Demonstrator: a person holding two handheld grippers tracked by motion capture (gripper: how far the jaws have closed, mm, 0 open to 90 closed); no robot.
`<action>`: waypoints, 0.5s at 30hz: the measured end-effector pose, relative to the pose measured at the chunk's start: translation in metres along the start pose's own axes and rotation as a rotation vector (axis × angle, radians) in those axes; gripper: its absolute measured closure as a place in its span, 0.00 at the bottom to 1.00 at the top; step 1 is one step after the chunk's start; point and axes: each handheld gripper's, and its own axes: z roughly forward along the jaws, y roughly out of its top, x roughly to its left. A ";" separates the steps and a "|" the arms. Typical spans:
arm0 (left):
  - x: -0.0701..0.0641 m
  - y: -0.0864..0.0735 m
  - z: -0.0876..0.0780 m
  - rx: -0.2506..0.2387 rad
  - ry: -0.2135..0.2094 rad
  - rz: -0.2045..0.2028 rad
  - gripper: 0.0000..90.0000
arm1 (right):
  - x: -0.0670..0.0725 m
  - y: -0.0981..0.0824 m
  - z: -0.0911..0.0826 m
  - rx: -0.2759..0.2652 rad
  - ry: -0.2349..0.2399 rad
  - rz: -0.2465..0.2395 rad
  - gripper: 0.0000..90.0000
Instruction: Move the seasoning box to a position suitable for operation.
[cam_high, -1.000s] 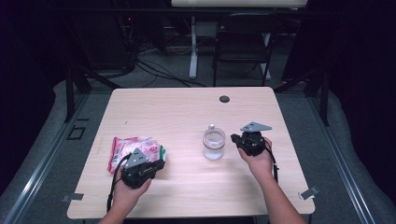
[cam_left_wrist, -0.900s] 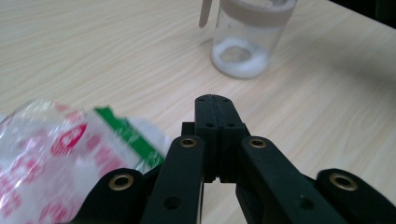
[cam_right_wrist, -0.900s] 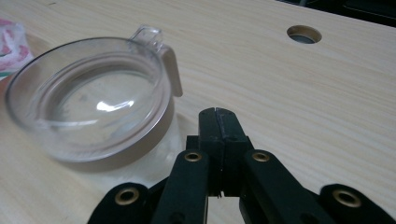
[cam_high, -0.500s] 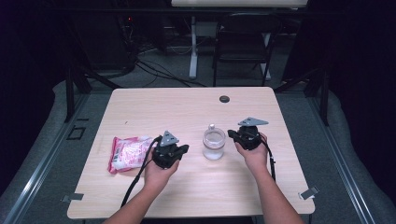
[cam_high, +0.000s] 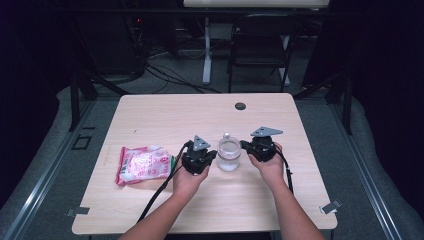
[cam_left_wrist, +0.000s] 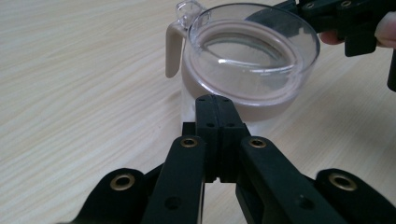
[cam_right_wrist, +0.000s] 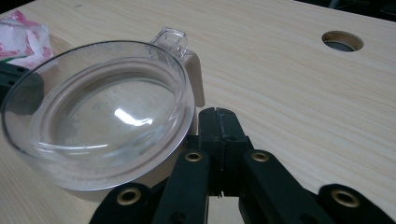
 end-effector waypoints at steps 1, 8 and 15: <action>-0.001 0.000 0.001 0.001 0.001 -0.009 1.00 | 0.000 0.000 0.000 0.003 0.001 -0.001 1.00; 0.004 0.000 0.005 0.004 0.015 -0.018 1.00 | 0.003 -0.001 -0.001 0.012 0.012 0.002 1.00; 0.007 0.000 0.003 0.005 0.017 -0.011 1.00 | 0.012 -0.001 -0.006 0.030 -0.004 -0.024 1.00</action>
